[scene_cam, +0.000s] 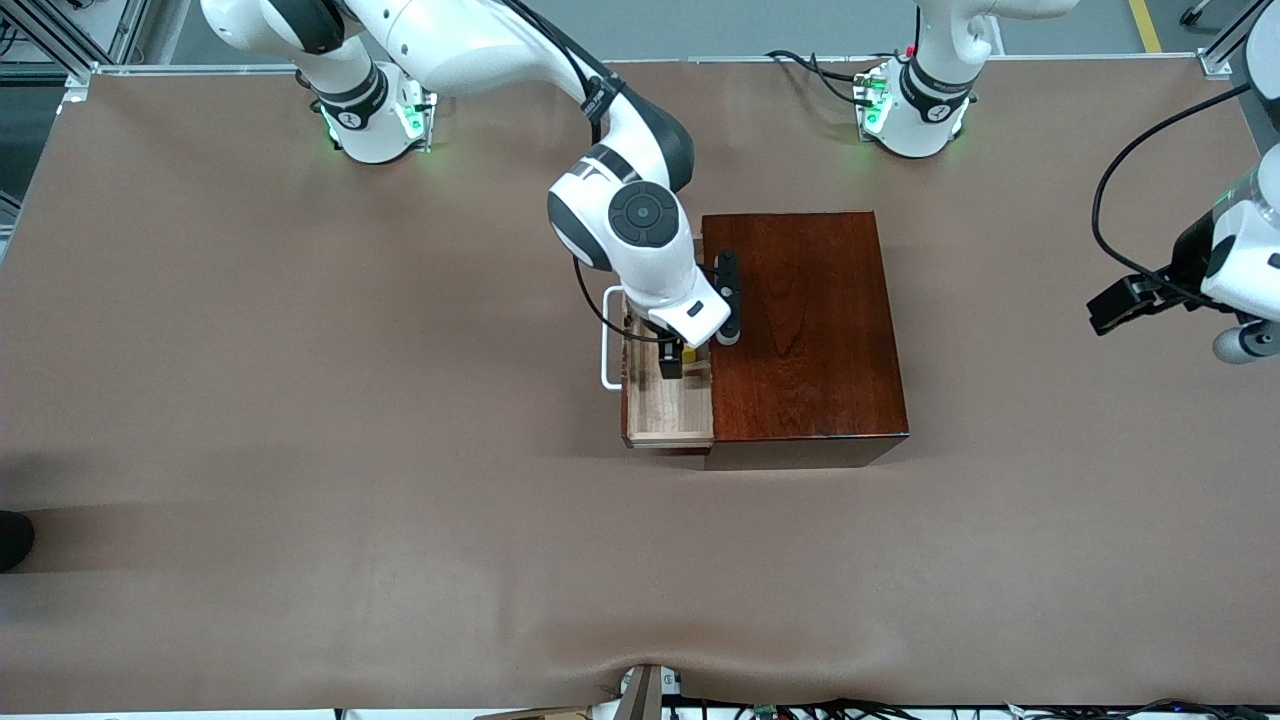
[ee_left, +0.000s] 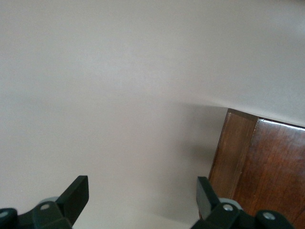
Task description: Open drawer, take yellow block, close drawer
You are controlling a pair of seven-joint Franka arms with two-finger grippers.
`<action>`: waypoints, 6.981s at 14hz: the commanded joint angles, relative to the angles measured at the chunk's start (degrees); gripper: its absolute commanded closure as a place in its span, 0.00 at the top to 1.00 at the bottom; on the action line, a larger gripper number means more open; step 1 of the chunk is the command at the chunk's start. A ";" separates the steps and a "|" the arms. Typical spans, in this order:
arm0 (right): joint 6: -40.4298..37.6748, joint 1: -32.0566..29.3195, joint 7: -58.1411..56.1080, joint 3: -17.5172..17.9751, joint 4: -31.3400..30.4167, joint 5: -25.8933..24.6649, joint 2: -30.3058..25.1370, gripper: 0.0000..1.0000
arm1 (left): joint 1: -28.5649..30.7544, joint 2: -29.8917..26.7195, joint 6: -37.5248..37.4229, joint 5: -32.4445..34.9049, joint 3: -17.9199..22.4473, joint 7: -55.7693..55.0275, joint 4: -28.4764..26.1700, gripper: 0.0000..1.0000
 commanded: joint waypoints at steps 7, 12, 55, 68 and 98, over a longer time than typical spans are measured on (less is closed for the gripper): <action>-0.88 0.83 -0.54 -0.52 1.92 -1.62 1.07 0.00 | 4.80 -3.48 -2.09 -1.48 -2.37 4.50 -1.60 1.00; -4.56 0.66 -3.61 -0.61 2.01 -1.44 -3.14 0.00 | 13.59 -4.10 -2.79 -1.93 -11.77 6.45 -2.30 1.00; 22.85 -39.60 41.48 -13.79 -32.97 6.28 -7.29 0.09 | 12.29 -10.60 -9.12 -5.10 -13.02 16.56 -6.08 1.00; -4.44 -38.63 41.21 -14.23 -26.04 1.83 -25.19 1.00 | 12.38 -11.13 -10.53 -4.74 -12.76 15.77 -5.20 1.00; -37.70 -49.53 45.69 -0.96 -14.69 -6.10 -44.82 1.00 | 10.18 -4.29 -12.20 -4.92 -22.22 6.57 2.71 1.00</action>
